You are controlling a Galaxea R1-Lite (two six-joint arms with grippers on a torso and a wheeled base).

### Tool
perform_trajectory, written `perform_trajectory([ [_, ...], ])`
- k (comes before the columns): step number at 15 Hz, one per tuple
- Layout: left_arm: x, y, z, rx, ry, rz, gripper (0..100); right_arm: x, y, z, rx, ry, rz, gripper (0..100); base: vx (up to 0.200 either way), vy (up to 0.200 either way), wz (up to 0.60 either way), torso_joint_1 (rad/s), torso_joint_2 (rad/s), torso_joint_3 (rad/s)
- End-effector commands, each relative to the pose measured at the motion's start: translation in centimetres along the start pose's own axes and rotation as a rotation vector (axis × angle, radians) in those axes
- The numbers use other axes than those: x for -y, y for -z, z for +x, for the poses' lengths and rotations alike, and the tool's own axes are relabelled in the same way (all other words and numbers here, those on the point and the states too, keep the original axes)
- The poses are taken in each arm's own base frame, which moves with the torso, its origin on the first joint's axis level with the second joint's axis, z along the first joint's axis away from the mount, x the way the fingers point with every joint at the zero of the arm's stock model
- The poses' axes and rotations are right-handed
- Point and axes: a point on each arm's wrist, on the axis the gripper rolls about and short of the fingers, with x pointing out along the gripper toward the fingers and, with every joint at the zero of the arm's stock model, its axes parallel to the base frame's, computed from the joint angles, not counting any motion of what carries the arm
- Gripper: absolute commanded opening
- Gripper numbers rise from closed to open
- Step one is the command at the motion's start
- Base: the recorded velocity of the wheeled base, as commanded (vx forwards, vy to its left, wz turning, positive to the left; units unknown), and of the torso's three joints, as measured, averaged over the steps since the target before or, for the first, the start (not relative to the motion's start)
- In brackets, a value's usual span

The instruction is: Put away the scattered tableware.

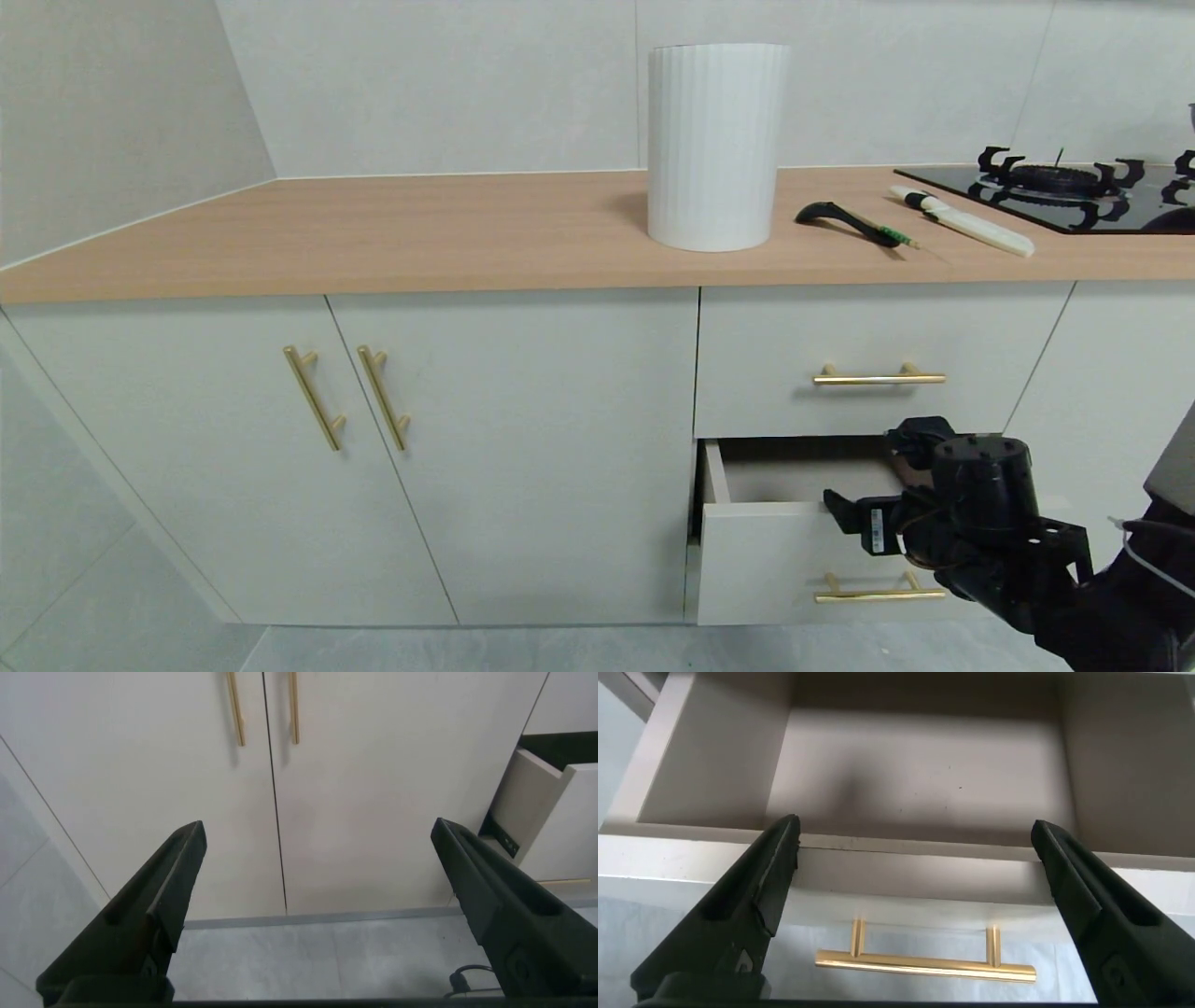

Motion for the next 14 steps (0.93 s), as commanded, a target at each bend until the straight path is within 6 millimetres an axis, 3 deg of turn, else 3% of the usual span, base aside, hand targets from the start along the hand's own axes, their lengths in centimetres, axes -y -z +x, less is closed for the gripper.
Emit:
perform_trajectory([
  [1,0.0,0.0,0.0,0.000,0.000,0.000,100,0.1,-0.4,-0.8,-0.027,-0.006,-0.011,100,0.000,0.000,0.00,0.000,0.00,0.000],
  [14,0.0,0.0,0.0,0.000,0.000,0.000,100,-0.4,-1.2,-6.0,-0.306,-0.068,-0.147,100,0.000,0.000,0.00,0.000,0.00,0.000],
])
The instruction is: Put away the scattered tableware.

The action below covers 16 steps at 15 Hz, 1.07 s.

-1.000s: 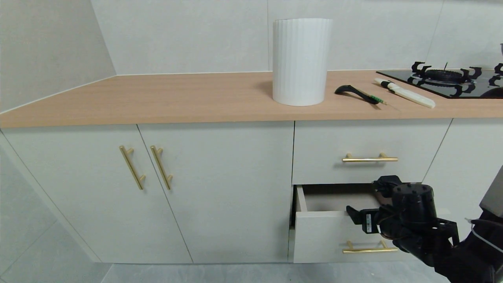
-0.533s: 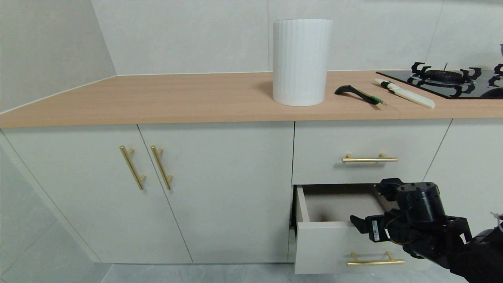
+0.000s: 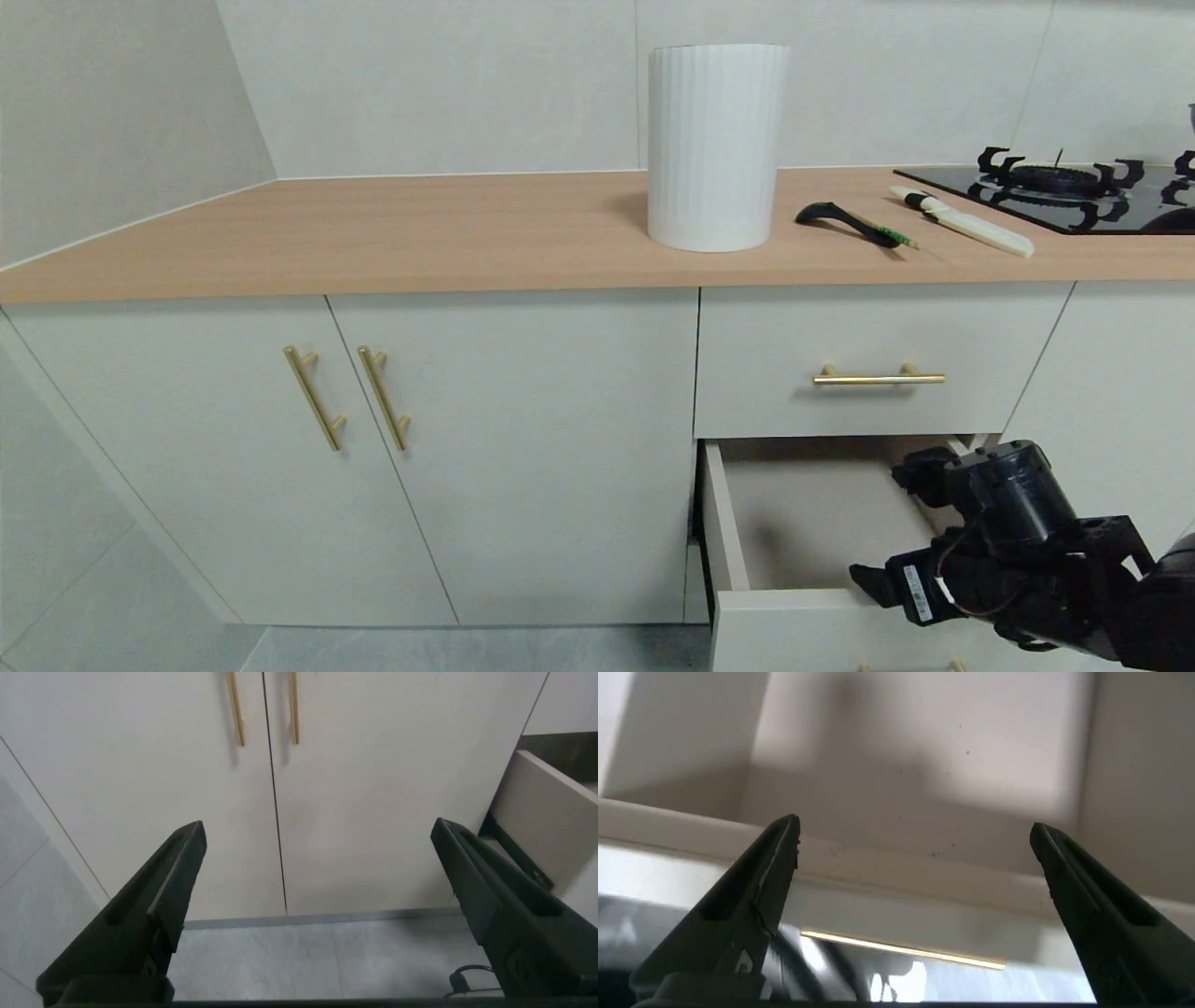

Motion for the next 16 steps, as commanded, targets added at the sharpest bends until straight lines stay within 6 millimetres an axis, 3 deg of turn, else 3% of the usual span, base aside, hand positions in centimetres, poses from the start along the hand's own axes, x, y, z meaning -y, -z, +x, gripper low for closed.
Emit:
perform_trajectory([
  [1,0.0,0.0,0.0,0.000,0.000,0.000,100,-0.2,-0.8,-1.4,0.002,-0.011,-0.012,100,0.000,0.000,0.00,0.000,0.00,0.000],
  [9,0.0,0.0,0.0,0.000,0.000,0.000,100,-0.1,0.6,-5.0,-0.225,-0.022,-0.157,100,0.000,0.000,0.00,0.000,0.00,0.000],
  [16,0.0,0.0,0.0,0.000,0.000,0.000,100,-0.1,1.9,-5.8,-0.360,-0.031,-0.282,100,0.000,0.000,0.00,0.000,0.00,0.000],
])
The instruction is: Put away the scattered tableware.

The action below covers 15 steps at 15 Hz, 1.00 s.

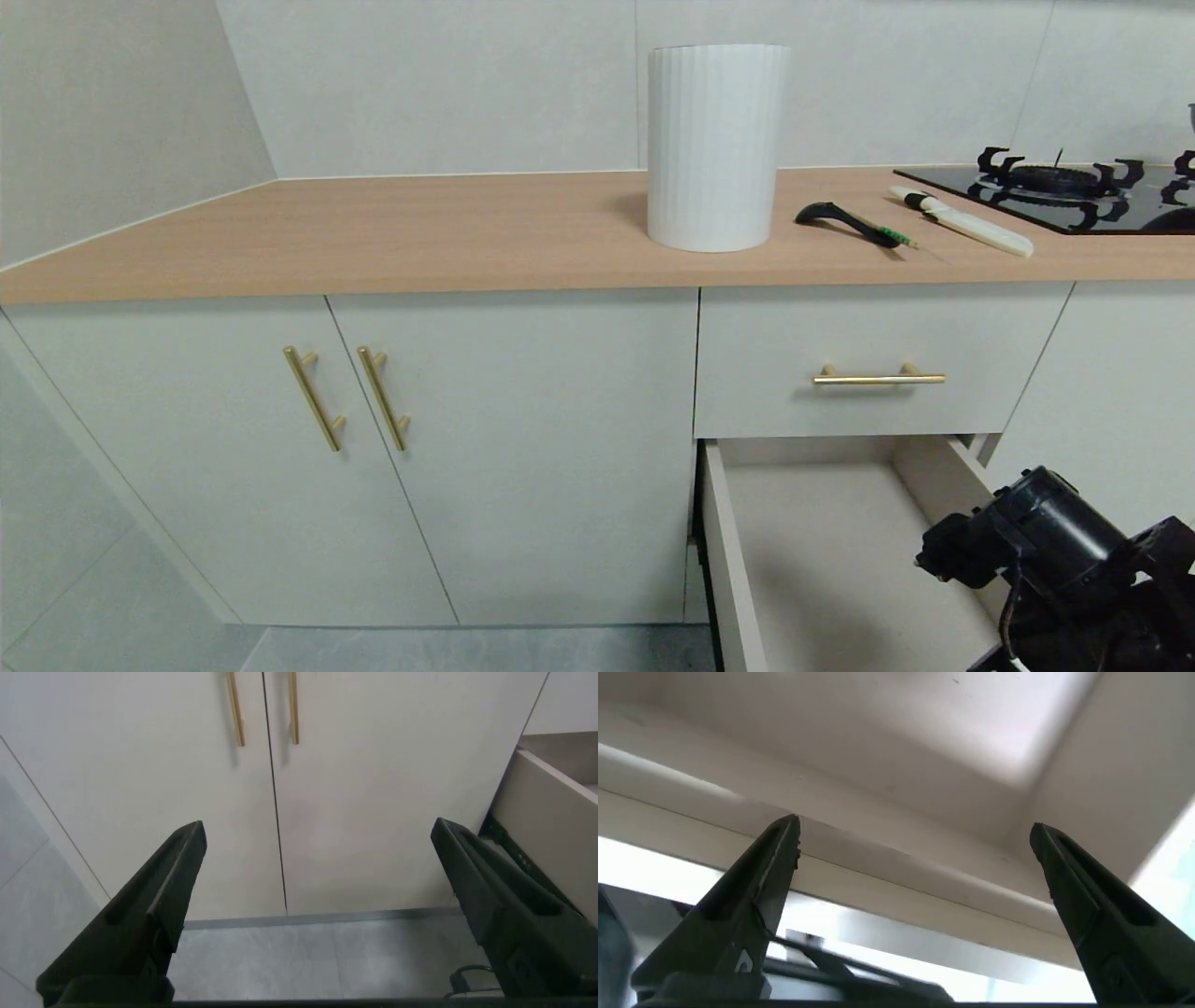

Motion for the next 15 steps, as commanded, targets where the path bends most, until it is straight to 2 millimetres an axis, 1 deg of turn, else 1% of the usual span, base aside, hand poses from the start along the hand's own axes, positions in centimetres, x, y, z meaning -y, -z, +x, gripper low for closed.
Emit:
perform_trajectory([
  [1,0.0,0.0,0.0,0.000,-0.002,0.000,100,0.0,0.3,-0.1,-0.019,-0.002,-0.025,100,0.000,0.000,0.00,0.000,0.00,0.000],
  [5,0.0,0.0,0.0,0.000,-0.001,0.000,100,-0.2,0.8,-0.2,-0.055,-0.006,-0.071,100,0.000,0.000,0.00,0.000,0.00,0.000],
  [7,0.0,0.0,0.0,-0.001,-0.002,0.000,100,-0.1,0.6,-0.3,-0.046,-0.004,-0.063,100,0.000,0.000,0.00,0.000,0.00,0.000],
  [8,0.0,0.0,0.0,0.000,-0.001,0.000,100,-0.1,0.2,-0.5,-0.027,-0.002,-0.051,100,0.000,0.000,0.00,0.000,0.00,0.000],
  [9,0.0,0.0,0.0,0.000,-0.001,0.000,100,0.0,-0.1,-0.6,-0.014,-0.002,-0.024,100,0.000,0.000,0.00,0.000,0.00,0.000],
  [11,0.0,0.0,0.0,0.000,-0.001,0.000,100,0.1,-1.5,-1.3,0.062,-0.004,0.088,100,0.000,0.000,0.00,0.000,0.00,0.000],
  [12,0.0,0.0,0.0,0.000,-0.001,0.000,100,0.3,-2.4,-2.2,0.147,-0.019,0.219,100,0.000,0.000,0.00,0.000,0.00,0.000],
  [13,0.0,0.0,0.0,0.000,-0.001,0.000,100,0.6,-2.9,-2.4,0.189,-0.021,0.276,100,0.000,0.000,0.00,0.000,0.00,0.000],
  [14,0.0,0.0,0.0,-0.001,-0.001,0.000,100,1.3,-2.9,-2.6,0.219,-0.010,0.314,100,0.000,0.000,0.00,0.000,0.00,0.000],
  [15,0.0,0.0,0.0,0.000,-0.001,0.000,100,1.5,-3.0,-2.7,0.227,-0.006,0.323,100,0.000,0.000,0.00,0.000,0.00,0.000],
])
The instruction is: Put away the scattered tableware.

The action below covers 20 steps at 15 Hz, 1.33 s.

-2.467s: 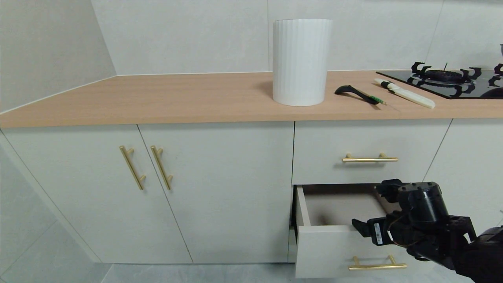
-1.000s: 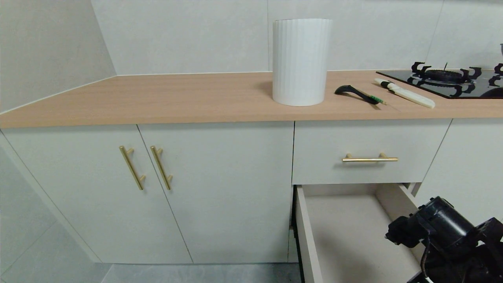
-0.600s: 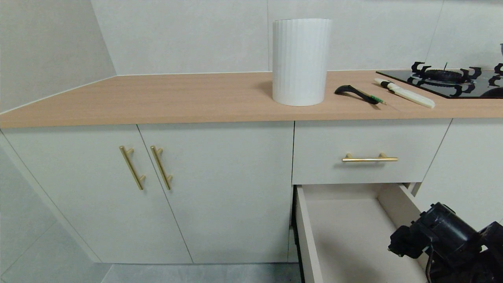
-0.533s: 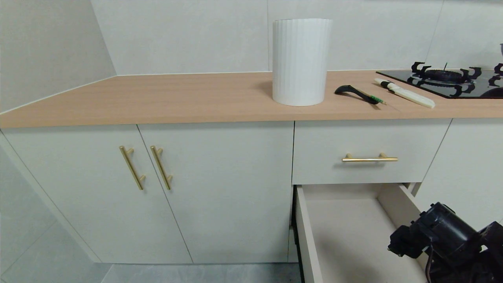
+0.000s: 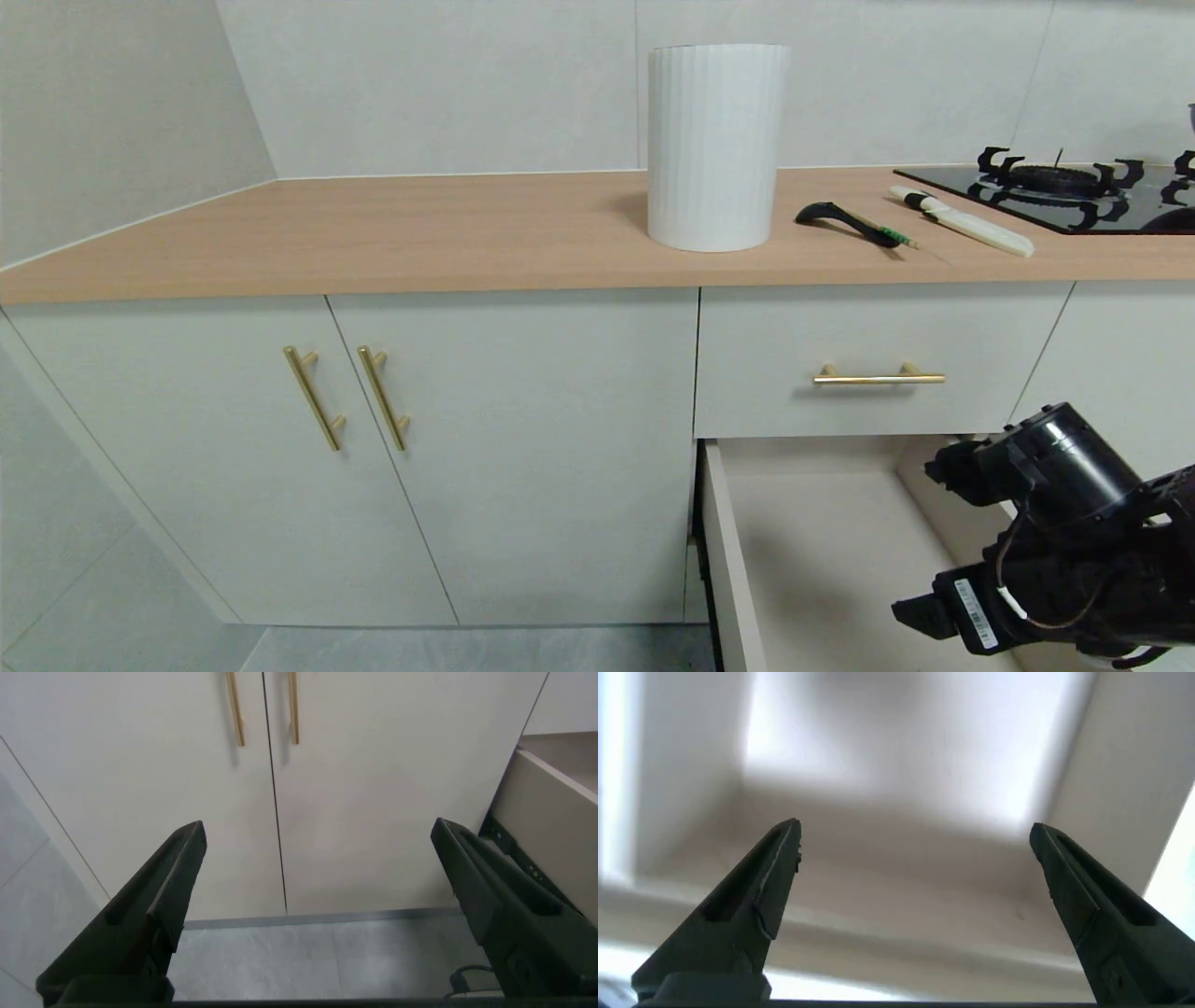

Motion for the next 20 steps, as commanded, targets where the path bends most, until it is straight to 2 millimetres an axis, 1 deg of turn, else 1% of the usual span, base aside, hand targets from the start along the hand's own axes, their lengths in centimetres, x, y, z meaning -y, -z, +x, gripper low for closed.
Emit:
perform_trajectory([
  [1,0.00,0.00,0.00,0.000,-0.001,0.000,100,0.35,-0.38,-0.50,0.035,0.004,0.022,100,0.000,0.000,0.00,0.000,0.00,0.000],
  [5,0.00,0.00,0.00,0.000,-0.001,0.000,100,0.31,-0.83,-0.64,0.124,-0.003,0.043,100,0.000,0.000,0.00,0.000,0.00,0.000],
  [14,0.00,0.00,0.00,0.000,-0.002,0.000,100,0.33,-0.79,-0.69,0.126,-0.003,0.044,100,0.000,0.000,0.00,0.000,0.00,0.000],
  [18,0.00,0.00,0.00,0.000,-0.001,0.000,100,0.39,-0.85,-0.69,0.129,-0.002,0.047,100,0.000,0.000,0.00,0.045,-0.22,-0.230],
  [20,0.00,0.00,0.00,0.000,-0.001,0.000,100,0.38,-0.85,-0.65,0.128,-0.002,0.047,100,0.000,0.000,0.00,0.190,-0.51,-0.300],
])
